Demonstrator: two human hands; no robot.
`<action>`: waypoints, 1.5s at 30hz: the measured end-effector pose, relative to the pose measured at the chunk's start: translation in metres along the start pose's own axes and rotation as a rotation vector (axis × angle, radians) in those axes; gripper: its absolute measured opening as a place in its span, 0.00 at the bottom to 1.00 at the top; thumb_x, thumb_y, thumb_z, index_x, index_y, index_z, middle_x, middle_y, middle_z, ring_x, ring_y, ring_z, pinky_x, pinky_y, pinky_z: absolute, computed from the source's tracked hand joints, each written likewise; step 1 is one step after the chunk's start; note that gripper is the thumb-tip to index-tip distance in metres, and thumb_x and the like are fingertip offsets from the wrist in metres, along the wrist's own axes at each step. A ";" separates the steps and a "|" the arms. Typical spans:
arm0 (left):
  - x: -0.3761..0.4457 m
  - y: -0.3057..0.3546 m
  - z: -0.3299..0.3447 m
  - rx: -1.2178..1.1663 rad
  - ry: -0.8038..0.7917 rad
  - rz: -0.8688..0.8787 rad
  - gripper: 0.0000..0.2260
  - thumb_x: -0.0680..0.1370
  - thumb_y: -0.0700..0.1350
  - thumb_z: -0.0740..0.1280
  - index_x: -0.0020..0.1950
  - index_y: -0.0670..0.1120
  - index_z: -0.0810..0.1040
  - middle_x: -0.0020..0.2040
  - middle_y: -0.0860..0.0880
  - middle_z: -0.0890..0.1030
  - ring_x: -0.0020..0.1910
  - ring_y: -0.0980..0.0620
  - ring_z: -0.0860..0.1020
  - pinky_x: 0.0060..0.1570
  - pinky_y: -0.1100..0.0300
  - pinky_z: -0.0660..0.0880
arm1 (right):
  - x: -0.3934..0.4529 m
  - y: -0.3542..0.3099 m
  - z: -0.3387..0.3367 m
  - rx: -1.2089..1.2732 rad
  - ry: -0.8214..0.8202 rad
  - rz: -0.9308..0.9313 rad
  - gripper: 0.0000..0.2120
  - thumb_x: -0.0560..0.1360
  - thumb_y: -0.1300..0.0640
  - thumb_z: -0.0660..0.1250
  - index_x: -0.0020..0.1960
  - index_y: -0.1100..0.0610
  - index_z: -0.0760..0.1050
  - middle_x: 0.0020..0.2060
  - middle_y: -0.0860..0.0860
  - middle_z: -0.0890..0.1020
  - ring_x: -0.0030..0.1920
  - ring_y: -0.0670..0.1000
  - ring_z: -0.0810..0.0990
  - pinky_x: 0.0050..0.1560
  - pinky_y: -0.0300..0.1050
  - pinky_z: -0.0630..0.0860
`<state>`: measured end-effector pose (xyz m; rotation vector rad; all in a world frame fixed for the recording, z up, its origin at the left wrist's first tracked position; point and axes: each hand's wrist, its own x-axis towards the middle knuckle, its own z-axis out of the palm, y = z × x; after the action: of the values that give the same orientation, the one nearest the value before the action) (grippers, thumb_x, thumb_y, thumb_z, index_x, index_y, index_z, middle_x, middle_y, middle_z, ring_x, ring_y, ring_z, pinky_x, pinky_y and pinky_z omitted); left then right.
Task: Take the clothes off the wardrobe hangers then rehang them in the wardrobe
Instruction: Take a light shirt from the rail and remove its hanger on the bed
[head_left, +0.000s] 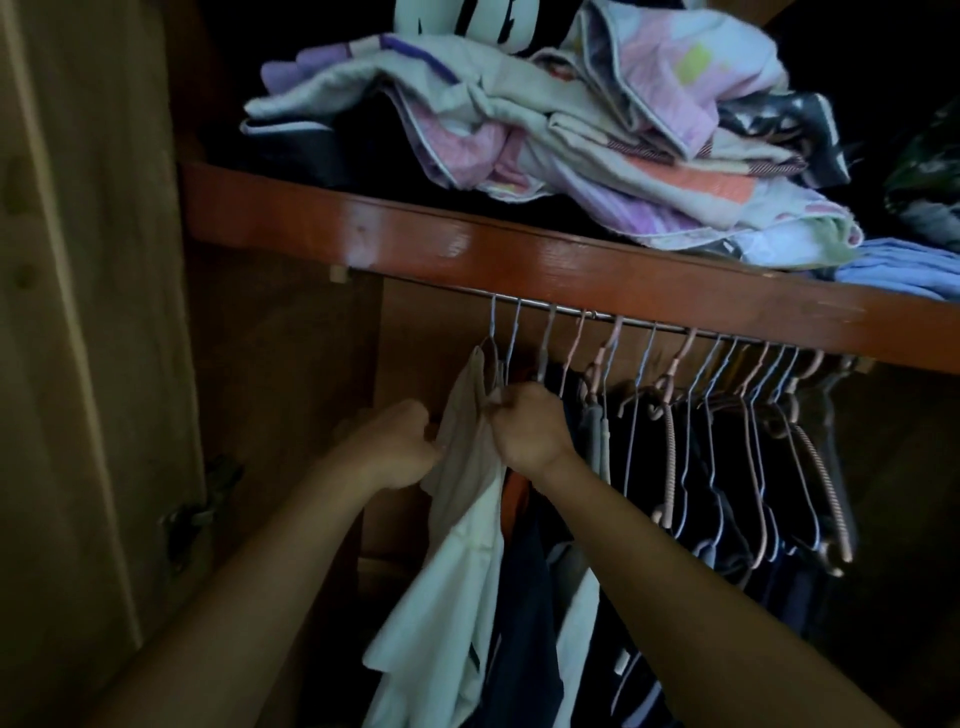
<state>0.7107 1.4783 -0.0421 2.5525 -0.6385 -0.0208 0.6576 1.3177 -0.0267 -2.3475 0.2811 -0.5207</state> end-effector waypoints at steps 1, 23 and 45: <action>-0.001 0.000 0.001 -0.015 0.007 0.004 0.12 0.78 0.58 0.64 0.54 0.53 0.75 0.52 0.53 0.78 0.47 0.54 0.77 0.39 0.59 0.73 | -0.003 0.000 -0.005 0.014 -0.009 -0.026 0.16 0.79 0.63 0.62 0.32 0.61 0.72 0.30 0.52 0.75 0.31 0.47 0.74 0.25 0.32 0.65; -0.022 0.018 0.047 -0.293 0.172 0.324 0.08 0.84 0.44 0.59 0.55 0.46 0.76 0.45 0.46 0.80 0.45 0.51 0.78 0.46 0.59 0.72 | -0.168 0.088 -0.147 -0.019 0.019 -0.095 0.08 0.81 0.63 0.64 0.44 0.59 0.79 0.38 0.53 0.82 0.42 0.50 0.82 0.49 0.56 0.77; -0.181 0.269 0.123 -0.754 -0.525 0.789 0.04 0.77 0.38 0.70 0.50 0.45 0.82 0.44 0.45 0.85 0.42 0.58 0.80 0.44 0.68 0.72 | -0.468 0.133 -0.295 -0.239 0.671 0.204 0.08 0.78 0.53 0.67 0.41 0.51 0.81 0.31 0.49 0.80 0.34 0.49 0.78 0.37 0.48 0.74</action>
<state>0.4160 1.2959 -0.0399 1.4442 -1.4619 -0.5535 0.1007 1.2039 -0.0545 -2.2566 0.9210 -1.2179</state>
